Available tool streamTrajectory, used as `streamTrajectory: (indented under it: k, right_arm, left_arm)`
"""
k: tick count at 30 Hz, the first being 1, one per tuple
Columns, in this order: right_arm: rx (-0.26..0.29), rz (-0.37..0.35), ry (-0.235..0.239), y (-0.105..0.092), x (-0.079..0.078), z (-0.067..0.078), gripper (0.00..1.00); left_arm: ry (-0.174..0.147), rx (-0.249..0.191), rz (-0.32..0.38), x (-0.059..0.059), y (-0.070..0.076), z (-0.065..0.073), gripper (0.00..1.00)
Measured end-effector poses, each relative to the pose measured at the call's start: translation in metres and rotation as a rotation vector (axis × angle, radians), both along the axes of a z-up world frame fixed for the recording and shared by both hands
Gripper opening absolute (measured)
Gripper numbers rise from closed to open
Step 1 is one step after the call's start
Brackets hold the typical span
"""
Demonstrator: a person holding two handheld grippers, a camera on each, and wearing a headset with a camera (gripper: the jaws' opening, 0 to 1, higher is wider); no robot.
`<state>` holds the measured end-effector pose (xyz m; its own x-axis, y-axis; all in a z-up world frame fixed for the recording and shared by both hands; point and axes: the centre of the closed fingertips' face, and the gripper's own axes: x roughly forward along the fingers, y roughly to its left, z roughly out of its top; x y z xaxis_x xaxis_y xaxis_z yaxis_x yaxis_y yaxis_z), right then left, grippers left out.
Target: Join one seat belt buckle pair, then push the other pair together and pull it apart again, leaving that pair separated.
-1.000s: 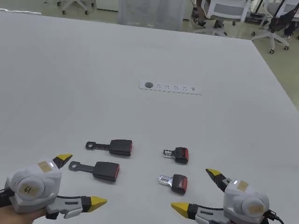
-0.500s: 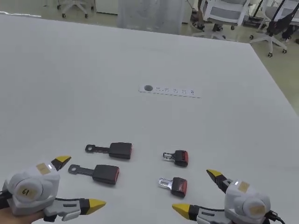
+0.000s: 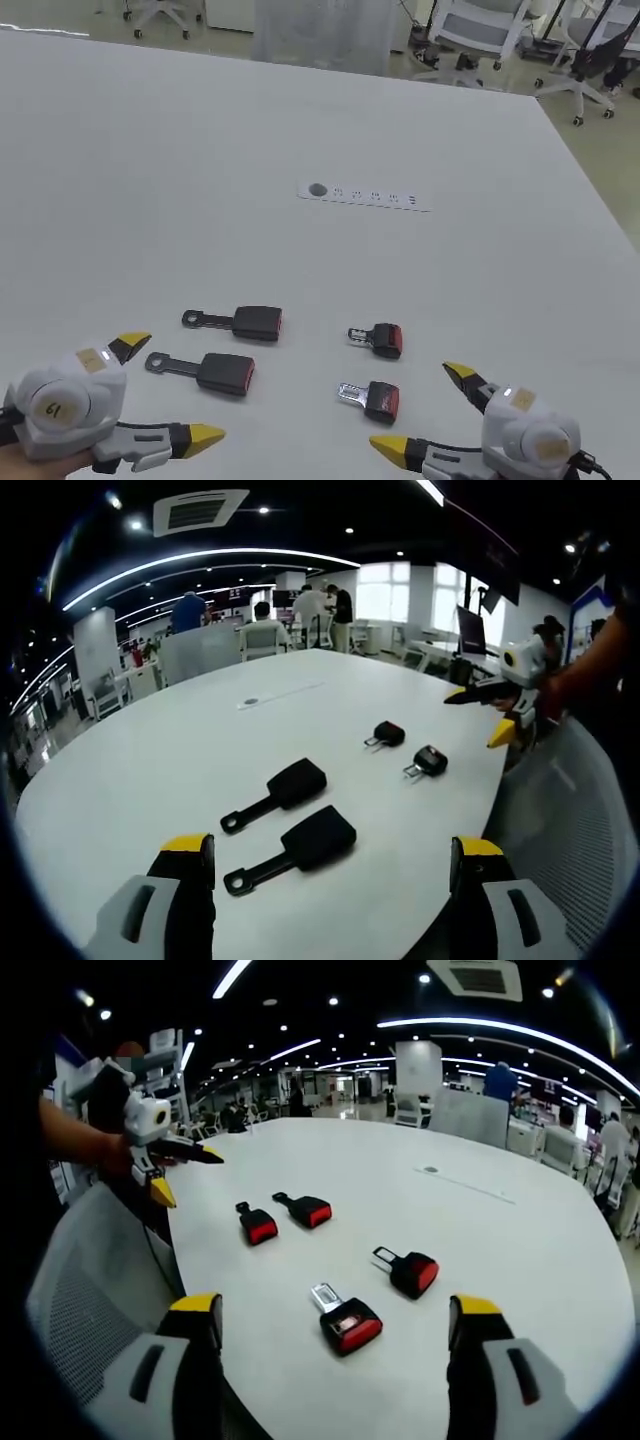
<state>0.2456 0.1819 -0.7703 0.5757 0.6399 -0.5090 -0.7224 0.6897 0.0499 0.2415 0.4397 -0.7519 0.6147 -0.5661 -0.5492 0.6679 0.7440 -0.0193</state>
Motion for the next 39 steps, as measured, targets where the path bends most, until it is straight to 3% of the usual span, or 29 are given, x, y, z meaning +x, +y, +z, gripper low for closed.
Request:
streamTrajectory:
  k: [22, 39]
  right_arm:
    - [-0.014, 0.011, 0.006, -0.0006, 0.0004, -0.0019, 0.95]
    - [-0.04, 0.042, 0.026, -0.0038, 0.0084, -0.0085, 0.91]
  left_arm:
    - [0.003, -0.006, 0.004, 0.0011, 0.0032, -0.001, 1.0]
    - [0.022, 0.024, -0.055, 0.0078, 0.002, -0.0067, 0.98]
